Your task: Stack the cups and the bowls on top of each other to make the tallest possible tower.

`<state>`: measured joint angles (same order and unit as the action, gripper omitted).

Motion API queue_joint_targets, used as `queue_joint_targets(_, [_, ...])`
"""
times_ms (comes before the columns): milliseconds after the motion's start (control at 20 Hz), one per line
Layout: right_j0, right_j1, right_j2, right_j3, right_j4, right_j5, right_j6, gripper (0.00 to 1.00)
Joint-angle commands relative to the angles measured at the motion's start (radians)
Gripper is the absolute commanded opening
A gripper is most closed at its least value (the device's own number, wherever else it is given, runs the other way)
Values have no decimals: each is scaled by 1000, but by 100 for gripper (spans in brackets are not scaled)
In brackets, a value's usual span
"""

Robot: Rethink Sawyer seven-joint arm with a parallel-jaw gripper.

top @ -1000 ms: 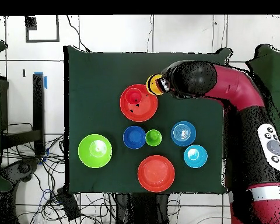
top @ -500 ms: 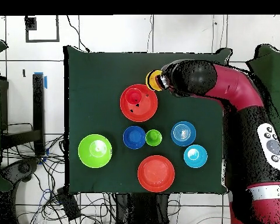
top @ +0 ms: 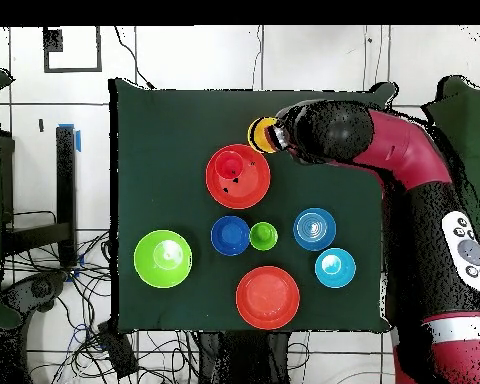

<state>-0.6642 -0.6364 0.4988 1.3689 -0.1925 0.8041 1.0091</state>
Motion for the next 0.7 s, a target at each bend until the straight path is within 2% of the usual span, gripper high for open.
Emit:
queue_joint_targets(50, [43,58,5,56,15,-75,160,0])
queue_joint_targets(700, [46,64,6,76,21,-117,161,0])
